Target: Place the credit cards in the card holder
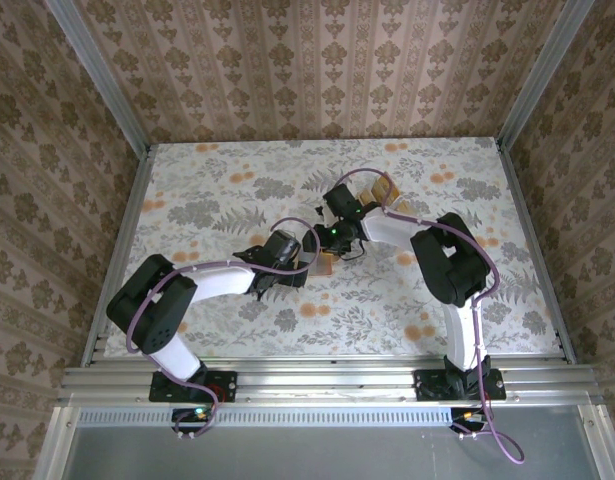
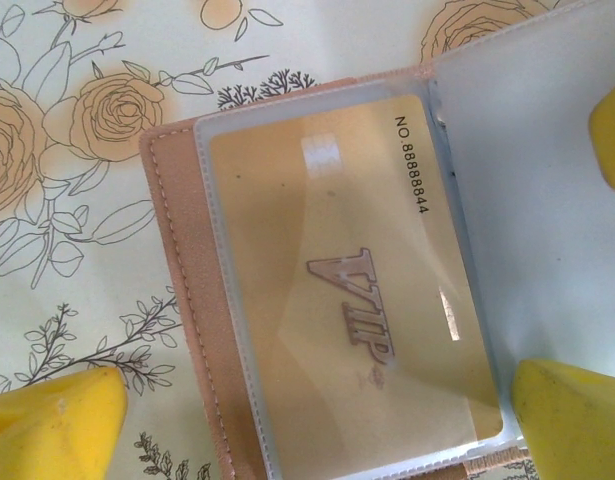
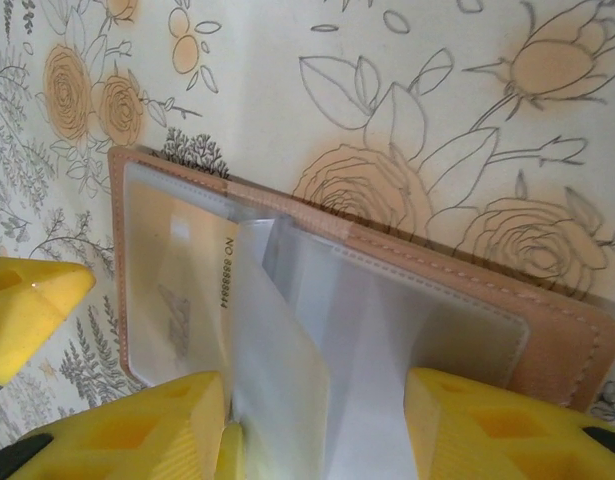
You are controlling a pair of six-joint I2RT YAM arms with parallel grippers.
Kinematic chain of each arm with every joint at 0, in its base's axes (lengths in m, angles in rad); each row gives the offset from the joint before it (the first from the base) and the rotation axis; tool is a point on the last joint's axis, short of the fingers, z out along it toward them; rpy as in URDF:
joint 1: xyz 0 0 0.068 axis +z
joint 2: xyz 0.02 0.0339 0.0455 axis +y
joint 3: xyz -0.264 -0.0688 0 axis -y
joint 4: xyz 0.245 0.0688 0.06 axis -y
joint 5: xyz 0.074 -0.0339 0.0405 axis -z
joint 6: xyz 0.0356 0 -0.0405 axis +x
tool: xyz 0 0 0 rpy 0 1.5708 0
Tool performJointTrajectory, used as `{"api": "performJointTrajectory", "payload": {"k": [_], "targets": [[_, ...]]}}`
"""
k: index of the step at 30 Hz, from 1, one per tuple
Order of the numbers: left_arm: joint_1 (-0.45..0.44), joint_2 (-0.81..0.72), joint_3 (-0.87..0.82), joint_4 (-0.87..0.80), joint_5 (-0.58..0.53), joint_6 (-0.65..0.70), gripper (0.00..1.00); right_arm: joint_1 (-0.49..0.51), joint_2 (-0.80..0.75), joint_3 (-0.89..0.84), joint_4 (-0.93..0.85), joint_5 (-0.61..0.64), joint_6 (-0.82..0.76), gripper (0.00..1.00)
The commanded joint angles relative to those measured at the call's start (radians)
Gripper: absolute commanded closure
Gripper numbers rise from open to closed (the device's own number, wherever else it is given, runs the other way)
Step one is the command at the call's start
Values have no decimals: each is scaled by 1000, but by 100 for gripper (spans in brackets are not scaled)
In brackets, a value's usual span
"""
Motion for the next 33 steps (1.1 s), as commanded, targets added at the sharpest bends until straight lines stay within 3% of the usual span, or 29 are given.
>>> {"api": "performJointTrajectory", "payload": {"k": [1, 9, 17, 24, 33], "targets": [[-1, -64, -4, -65, -33, 2, 0, 26, -8, 44, -8, -40, 14, 48], [78, -281, -40, -98, -19, -23, 0, 80, 35, 156, -49, -46, 42, 47], [164, -386, -101, -108, 8, -36, 0, 119, 168, 262, -57, -34, 90, 47], [208, -404, -128, -97, 44, -29, 0, 123, 203, 259, -24, -49, 114, 47], [227, -319, -114, -61, 78, -16, 0, 76, 56, 259, -83, -48, 56, 47]]}}
